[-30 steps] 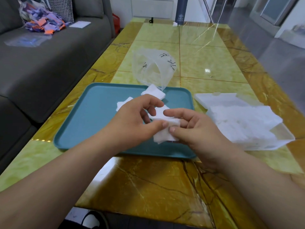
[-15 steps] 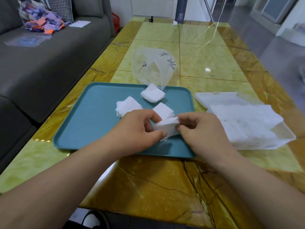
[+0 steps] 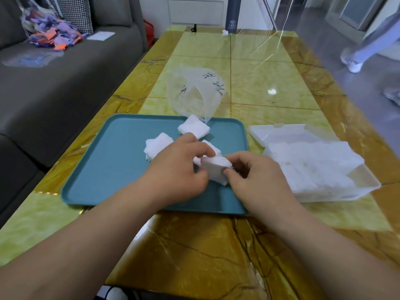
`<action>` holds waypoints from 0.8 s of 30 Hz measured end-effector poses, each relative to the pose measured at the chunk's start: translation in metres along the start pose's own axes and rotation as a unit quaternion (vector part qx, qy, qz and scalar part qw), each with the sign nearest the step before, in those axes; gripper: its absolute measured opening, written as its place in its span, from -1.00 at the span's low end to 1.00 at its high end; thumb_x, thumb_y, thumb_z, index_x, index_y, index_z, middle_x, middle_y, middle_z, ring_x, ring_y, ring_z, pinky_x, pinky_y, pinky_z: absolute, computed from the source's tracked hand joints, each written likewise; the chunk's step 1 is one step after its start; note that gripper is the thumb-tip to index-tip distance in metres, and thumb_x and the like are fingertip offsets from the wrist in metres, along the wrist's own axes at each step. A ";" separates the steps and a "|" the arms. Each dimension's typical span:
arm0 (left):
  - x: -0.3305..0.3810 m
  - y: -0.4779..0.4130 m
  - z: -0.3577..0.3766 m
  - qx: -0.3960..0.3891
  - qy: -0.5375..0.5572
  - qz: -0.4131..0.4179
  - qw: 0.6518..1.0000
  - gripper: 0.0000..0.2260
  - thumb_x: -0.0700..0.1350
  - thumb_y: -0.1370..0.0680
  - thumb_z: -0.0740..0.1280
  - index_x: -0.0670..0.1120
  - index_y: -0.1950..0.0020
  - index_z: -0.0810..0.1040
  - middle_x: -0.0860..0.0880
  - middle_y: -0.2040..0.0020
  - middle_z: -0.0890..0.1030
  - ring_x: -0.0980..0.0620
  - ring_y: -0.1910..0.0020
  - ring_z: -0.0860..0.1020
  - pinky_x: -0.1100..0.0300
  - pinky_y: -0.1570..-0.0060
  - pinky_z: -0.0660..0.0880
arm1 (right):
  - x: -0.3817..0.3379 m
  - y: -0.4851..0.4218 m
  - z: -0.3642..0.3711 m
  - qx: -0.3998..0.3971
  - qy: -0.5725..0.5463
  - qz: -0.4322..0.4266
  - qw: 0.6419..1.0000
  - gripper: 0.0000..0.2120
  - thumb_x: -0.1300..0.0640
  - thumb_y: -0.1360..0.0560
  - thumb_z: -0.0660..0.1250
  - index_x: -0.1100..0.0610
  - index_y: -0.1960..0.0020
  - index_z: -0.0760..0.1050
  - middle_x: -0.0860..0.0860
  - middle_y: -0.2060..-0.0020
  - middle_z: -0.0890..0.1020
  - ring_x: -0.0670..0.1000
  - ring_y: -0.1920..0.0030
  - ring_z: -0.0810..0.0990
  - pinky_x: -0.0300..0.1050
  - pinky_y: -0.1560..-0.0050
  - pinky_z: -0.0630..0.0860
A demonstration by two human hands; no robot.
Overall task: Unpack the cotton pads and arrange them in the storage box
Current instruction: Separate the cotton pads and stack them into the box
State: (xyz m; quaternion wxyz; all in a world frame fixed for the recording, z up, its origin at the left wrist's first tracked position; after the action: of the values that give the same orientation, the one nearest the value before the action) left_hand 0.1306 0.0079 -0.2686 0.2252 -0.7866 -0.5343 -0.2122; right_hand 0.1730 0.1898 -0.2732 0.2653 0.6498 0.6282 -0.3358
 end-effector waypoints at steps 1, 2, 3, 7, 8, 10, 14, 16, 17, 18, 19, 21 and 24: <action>0.002 -0.003 0.001 0.003 -0.022 -0.006 1.000 -0.59 -0.06 -0.38 0.27 0.12 -0.21 0.63 0.16 -0.12 0.53 0.10 -0.05 0.53 0.14 -0.04 0.49 | 0.000 0.000 -0.001 -0.003 0.008 -0.001 1.000 -0.84 0.15 -0.54 0.42 -0.06 -0.07 0.67 -0.21 0.12 0.68 -0.20 0.07 0.62 -0.27 0.05 0.52; 0.004 -0.006 0.002 -0.003 -0.046 -0.011 0.999 -0.51 -0.08 -0.38 0.25 0.10 -0.31 0.60 0.12 -0.27 0.51 0.02 -0.20 0.50 0.08 -0.18 0.47 | -0.001 0.001 0.000 -0.013 0.017 -0.003 1.000 -0.84 0.14 -0.54 0.42 -0.05 -0.07 0.66 -0.19 0.12 0.68 -0.18 0.08 0.62 -0.22 0.03 0.56; 0.007 -0.007 0.004 -0.019 -0.064 -0.017 0.998 -0.48 -0.10 -0.41 0.24 0.07 -0.38 0.56 0.09 -0.39 0.47 -0.04 -0.31 0.45 0.03 -0.28 0.43 | -0.003 0.002 0.001 -0.028 0.023 -0.006 0.999 -0.84 0.15 -0.52 0.42 -0.05 -0.06 0.66 -0.17 0.13 0.67 -0.16 0.09 0.62 -0.18 0.04 0.58; 0.008 -0.014 0.011 -0.062 -0.088 -0.032 0.994 -0.57 -0.18 -0.50 0.24 0.02 -0.36 0.59 0.07 -0.45 0.47 -0.08 -0.36 0.44 -0.07 -0.33 0.41 | -0.006 0.006 0.000 -0.062 0.024 -0.003 0.998 -0.88 0.20 -0.44 0.39 -0.02 0.18 0.59 -0.13 0.32 0.61 -0.12 0.27 0.54 -0.30 0.31 0.44; 0.006 -0.014 0.012 -0.058 -0.083 -0.034 0.994 -0.59 -0.17 -0.50 0.22 0.01 -0.31 0.63 0.07 -0.43 0.50 -0.06 -0.35 0.46 -0.06 -0.32 0.42 | -0.006 0.007 -0.002 -0.063 0.015 0.001 0.998 -0.88 0.21 -0.42 0.37 0.01 0.21 0.55 -0.11 0.36 0.57 -0.10 0.34 0.49 -0.31 0.36 0.40; 0.003 -0.013 0.010 -0.038 -0.054 -0.038 0.997 -0.69 -0.14 -0.52 0.23 -0.01 -0.15 0.70 0.09 -0.33 0.56 0.00 -0.30 0.50 0.00 -0.28 0.46 | -0.005 0.008 -0.005 -0.065 -0.001 0.011 0.998 -0.91 0.24 -0.38 0.33 0.07 0.24 0.51 -0.06 0.41 0.52 -0.09 0.41 0.39 -0.29 0.43 0.34; -0.005 -0.009 0.006 -0.011 -0.042 -0.046 0.998 -0.82 0.05 -0.52 0.42 0.02 0.24 0.64 0.11 0.03 0.64 0.08 0.00 0.59 0.02 -0.08 0.54 | -0.005 0.009 -0.007 -0.046 -0.030 0.024 0.998 -0.90 0.26 -0.39 0.31 0.09 0.24 0.49 -0.05 0.43 0.50 -0.11 0.43 0.37 -0.30 0.43 0.34; -0.010 -0.005 0.002 -0.005 -0.033 -0.055 0.998 -0.84 0.09 -0.48 0.47 0.05 0.23 0.63 0.14 0.11 0.63 0.14 0.06 0.58 0.03 -0.05 0.56 | -0.005 0.008 -0.005 -0.023 -0.044 0.032 0.998 -0.91 0.24 -0.43 0.31 0.08 0.20 0.48 -0.05 0.40 0.52 -0.12 0.42 0.40 -0.30 0.40 0.37; -0.011 -0.002 -0.001 -0.003 -0.018 -0.058 0.998 -0.88 0.08 -0.47 0.49 0.07 0.14 0.64 0.17 0.11 0.62 0.18 0.06 0.57 0.08 -0.06 0.56 | -0.004 0.007 -0.004 -0.012 -0.046 0.034 0.998 -0.92 0.23 -0.46 0.31 0.07 0.17 0.48 -0.05 0.38 0.53 -0.13 0.40 0.42 -0.30 0.38 0.38; -0.014 0.000 -0.003 -0.004 -0.009 -0.064 0.998 -0.84 0.08 -0.47 0.50 0.09 0.01 0.64 0.20 0.09 0.60 0.21 0.05 0.56 0.13 -0.06 0.55 | -0.004 0.006 -0.002 -0.002 -0.043 0.034 0.999 -0.92 0.21 -0.48 0.31 0.05 0.14 0.47 -0.04 0.35 0.54 -0.12 0.38 0.43 -0.30 0.37 0.37; -0.016 0.002 -0.005 -0.011 -0.005 -0.071 0.997 -0.74 0.09 -0.47 0.52 0.10 -0.11 0.61 0.21 0.06 0.58 0.22 0.05 0.55 0.16 -0.05 0.53 | -0.003 0.006 -0.001 0.004 -0.037 0.031 0.999 -0.93 0.18 -0.51 0.30 0.03 0.12 0.47 -0.04 0.33 0.56 -0.11 0.36 0.45 -0.29 0.37 0.36; -0.021 0.005 -0.008 -0.037 -0.009 -0.087 0.995 -0.63 0.12 -0.47 0.52 0.12 -0.23 0.57 0.19 0.02 0.58 0.19 0.06 0.54 0.15 -0.04 0.53 | -0.002 0.004 0.001 0.012 -0.029 0.027 0.999 -0.94 0.14 -0.55 0.29 -0.01 0.08 0.48 -0.02 0.29 0.60 -0.08 0.33 0.51 -0.19 0.29 0.43; -0.025 0.010 -0.010 -0.062 0.013 -0.100 0.993 -0.78 0.10 -0.47 0.52 0.12 -0.07 0.63 0.15 0.10 0.64 0.17 0.12 0.59 0.09 0.01 0.59 | -0.002 0.003 0.005 0.014 -0.022 0.019 0.999 -0.92 0.11 -0.59 0.29 -0.05 0.05 0.51 -0.05 0.24 0.64 -0.07 0.29 0.55 -0.14 0.26 0.45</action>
State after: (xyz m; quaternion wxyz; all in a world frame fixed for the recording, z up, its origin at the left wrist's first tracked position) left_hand 0.1309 -0.0195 -0.2762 0.1611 -0.7386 -0.5933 -0.2767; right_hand 0.1754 0.1843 -0.2752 0.2761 0.6581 0.6047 -0.3537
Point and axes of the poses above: each hand's wrist, its own y-axis away from the middle knuckle, its own z-axis out of the palm, x = y × z, the point moved 1 cm from there along -y, towards the middle knuckle
